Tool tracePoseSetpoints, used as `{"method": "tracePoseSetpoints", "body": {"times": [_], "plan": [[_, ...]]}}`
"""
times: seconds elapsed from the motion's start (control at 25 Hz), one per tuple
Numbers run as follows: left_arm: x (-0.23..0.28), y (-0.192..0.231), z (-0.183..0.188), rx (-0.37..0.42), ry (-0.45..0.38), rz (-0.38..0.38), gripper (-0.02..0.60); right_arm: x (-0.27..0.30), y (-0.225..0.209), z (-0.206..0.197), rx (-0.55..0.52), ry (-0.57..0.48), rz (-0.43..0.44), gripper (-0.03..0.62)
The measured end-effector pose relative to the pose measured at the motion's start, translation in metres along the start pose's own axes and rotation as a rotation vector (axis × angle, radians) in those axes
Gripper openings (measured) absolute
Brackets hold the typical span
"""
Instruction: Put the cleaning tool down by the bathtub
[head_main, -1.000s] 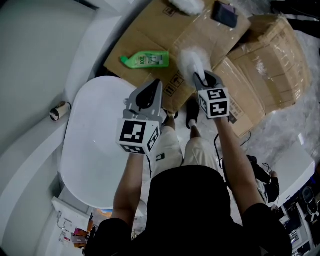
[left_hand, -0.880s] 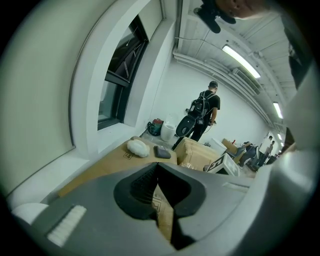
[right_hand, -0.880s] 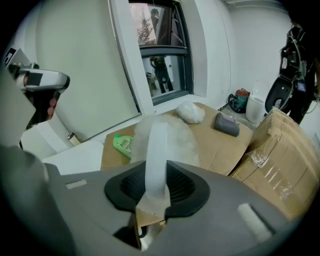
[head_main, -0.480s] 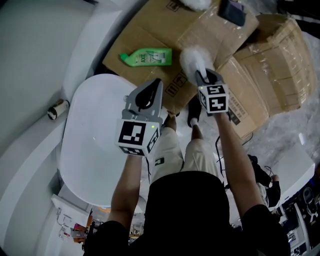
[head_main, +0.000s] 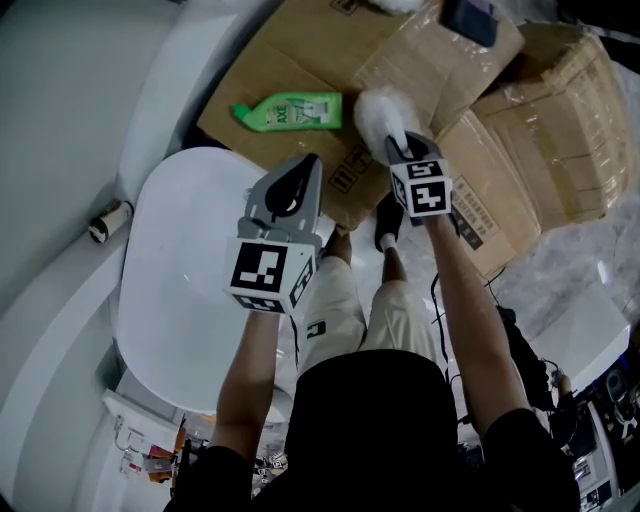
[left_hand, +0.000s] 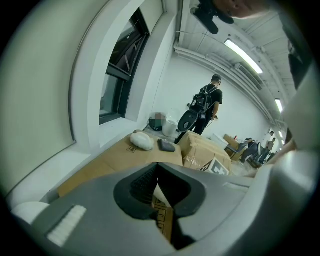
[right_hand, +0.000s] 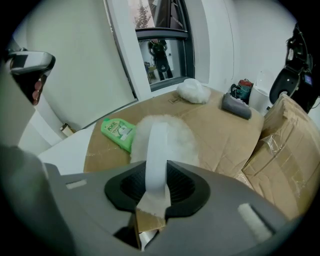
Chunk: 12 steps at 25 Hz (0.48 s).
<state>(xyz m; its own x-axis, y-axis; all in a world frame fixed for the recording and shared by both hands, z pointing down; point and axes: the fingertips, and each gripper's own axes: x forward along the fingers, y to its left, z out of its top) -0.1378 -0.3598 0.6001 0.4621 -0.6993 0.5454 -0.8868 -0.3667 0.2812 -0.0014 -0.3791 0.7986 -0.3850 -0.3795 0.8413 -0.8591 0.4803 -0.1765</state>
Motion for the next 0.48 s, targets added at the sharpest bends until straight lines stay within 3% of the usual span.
{"method": "tracePoseSetpoints", "body": {"times": [0.48], "plan": [[0.003, 0.001, -0.007, -0.007, 0.01, -0.009, -0.002, 0.016, -0.002, -0.01, -0.006, 0.039, -0.016, 0.092]]}}
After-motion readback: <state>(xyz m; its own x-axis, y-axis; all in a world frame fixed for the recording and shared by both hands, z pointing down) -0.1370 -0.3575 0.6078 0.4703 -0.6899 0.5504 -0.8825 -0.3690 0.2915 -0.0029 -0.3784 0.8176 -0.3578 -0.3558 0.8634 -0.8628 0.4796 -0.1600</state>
